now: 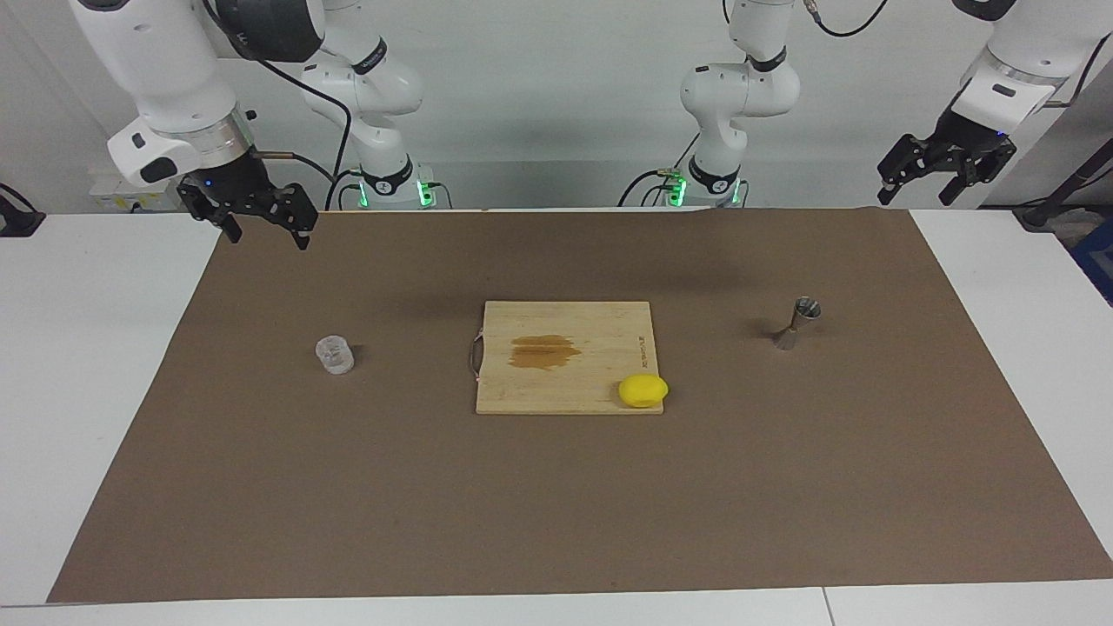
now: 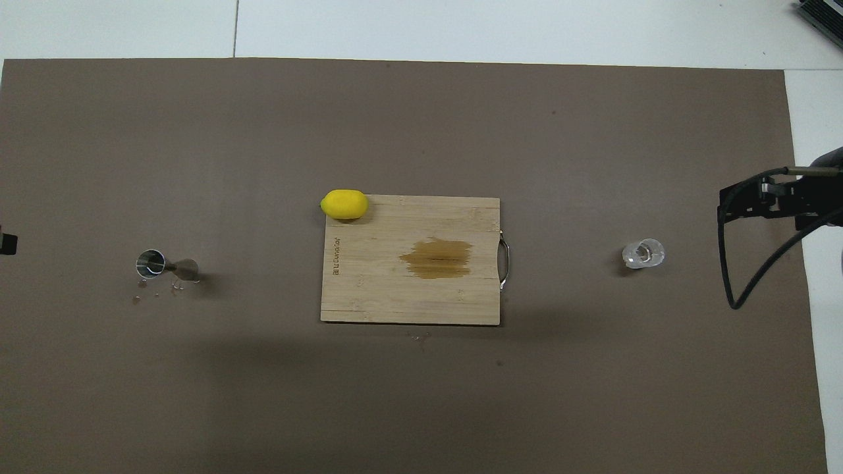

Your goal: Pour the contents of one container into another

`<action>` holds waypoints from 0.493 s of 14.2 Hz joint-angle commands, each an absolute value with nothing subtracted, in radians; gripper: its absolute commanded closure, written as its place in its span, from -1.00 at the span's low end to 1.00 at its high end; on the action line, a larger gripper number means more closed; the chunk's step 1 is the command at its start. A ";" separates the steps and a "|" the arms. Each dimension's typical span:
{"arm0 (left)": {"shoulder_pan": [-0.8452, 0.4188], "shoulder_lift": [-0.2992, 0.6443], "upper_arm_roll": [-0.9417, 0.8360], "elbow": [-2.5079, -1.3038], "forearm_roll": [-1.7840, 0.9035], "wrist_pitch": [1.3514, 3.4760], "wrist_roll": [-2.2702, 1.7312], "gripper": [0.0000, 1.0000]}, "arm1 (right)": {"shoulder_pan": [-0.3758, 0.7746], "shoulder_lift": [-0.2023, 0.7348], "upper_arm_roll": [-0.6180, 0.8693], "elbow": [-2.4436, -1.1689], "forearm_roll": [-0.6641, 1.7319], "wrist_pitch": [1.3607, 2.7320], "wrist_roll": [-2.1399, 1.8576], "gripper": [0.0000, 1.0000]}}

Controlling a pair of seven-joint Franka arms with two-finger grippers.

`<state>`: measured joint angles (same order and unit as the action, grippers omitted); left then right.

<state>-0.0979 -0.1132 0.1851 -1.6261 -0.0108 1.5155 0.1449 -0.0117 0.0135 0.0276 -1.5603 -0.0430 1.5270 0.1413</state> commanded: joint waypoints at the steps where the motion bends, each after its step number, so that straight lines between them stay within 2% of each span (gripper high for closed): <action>1: -0.100 -0.126 0.183 -1.638 0.003 1.526 0.132 -1.00 | -0.025 -0.006 0.032 -1.580 -0.021 1.523 0.138 -0.98; 7: -0.120 -0.110 0.183 -1.640 0.009 1.592 0.130 -1.00 | -0.025 -0.006 0.032 -1.580 -0.021 1.523 0.138 -0.99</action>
<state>-0.1005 -0.1108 0.1807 -1.6283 -0.0108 1.5512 0.1449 -0.0117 0.0135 0.0276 -1.5603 -0.0430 1.5270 0.1413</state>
